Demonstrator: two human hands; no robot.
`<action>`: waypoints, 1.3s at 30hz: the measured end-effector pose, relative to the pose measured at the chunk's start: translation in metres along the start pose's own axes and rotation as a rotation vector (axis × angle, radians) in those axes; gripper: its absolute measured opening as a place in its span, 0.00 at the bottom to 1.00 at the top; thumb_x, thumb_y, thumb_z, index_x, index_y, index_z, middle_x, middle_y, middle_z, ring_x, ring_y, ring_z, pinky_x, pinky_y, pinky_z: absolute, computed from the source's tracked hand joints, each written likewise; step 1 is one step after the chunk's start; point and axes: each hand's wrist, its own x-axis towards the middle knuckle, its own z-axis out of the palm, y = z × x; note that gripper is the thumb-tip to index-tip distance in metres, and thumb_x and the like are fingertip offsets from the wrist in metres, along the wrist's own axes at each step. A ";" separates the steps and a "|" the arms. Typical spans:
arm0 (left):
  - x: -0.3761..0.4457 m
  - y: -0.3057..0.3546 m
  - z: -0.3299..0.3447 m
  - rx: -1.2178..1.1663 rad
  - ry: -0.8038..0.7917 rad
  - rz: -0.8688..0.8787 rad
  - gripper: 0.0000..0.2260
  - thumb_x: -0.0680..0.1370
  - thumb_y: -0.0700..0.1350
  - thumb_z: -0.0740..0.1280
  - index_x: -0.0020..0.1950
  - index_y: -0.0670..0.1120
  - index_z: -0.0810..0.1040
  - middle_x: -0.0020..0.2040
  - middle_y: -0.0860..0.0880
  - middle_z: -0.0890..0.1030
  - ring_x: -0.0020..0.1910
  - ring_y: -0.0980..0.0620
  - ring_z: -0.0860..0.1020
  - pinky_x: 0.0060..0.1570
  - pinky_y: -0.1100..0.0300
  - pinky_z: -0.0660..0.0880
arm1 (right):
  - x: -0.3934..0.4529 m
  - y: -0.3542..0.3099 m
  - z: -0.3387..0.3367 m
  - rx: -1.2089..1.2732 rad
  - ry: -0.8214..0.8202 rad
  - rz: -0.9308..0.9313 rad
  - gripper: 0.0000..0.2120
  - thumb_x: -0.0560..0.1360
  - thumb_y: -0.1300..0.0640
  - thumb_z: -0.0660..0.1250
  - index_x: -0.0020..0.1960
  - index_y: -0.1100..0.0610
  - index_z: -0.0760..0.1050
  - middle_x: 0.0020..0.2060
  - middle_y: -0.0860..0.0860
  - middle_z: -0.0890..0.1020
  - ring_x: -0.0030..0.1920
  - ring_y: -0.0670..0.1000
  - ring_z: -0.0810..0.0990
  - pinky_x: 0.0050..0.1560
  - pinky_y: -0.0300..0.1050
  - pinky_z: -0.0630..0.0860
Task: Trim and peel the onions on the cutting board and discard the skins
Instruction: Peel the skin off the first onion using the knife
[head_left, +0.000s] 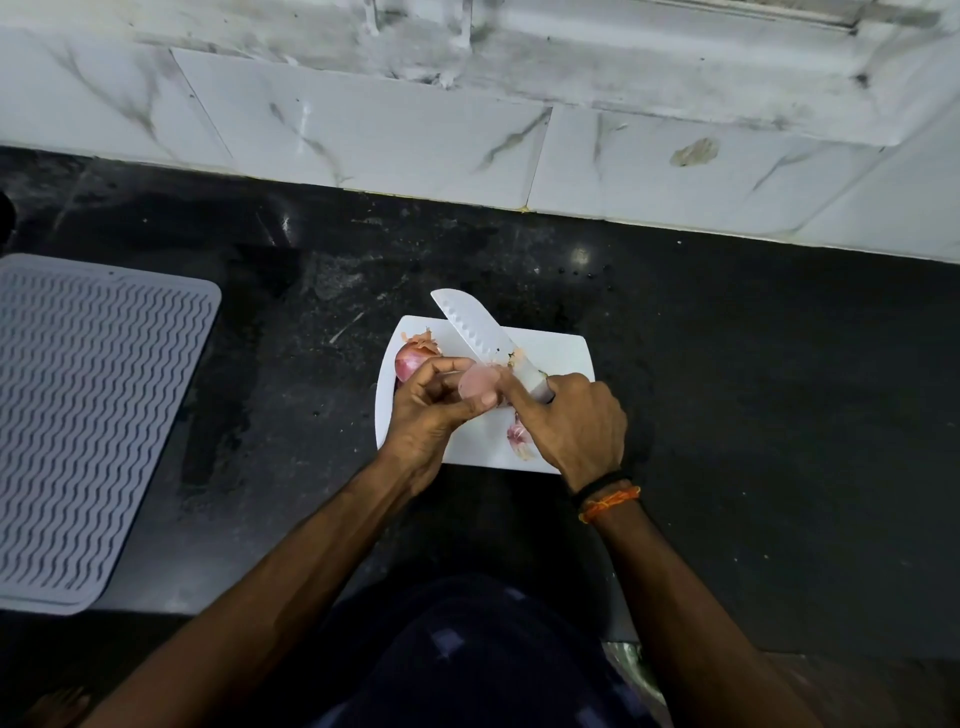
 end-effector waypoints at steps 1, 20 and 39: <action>0.000 0.001 0.001 0.002 -0.002 0.000 0.20 0.66 0.34 0.77 0.57 0.39 0.79 0.56 0.36 0.82 0.59 0.36 0.80 0.61 0.38 0.76 | 0.000 0.000 0.000 0.000 -0.016 -0.009 0.33 0.71 0.26 0.57 0.29 0.54 0.78 0.20 0.42 0.72 0.26 0.44 0.72 0.30 0.37 0.65; 0.006 0.002 0.008 -0.339 0.099 -0.293 0.11 0.82 0.37 0.61 0.63 0.39 0.75 0.56 0.40 0.83 0.52 0.46 0.83 0.50 0.53 0.82 | -0.007 0.012 -0.005 0.334 -0.194 -0.067 0.25 0.68 0.31 0.62 0.22 0.48 0.71 0.17 0.39 0.73 0.24 0.43 0.75 0.28 0.31 0.66; -0.004 0.010 0.011 -0.491 -0.043 -0.294 0.10 0.77 0.34 0.63 0.52 0.39 0.85 0.57 0.38 0.83 0.59 0.37 0.80 0.64 0.44 0.74 | 0.010 0.047 0.000 0.118 -0.152 0.053 0.24 0.69 0.31 0.68 0.38 0.54 0.78 0.28 0.47 0.79 0.29 0.47 0.77 0.29 0.47 0.74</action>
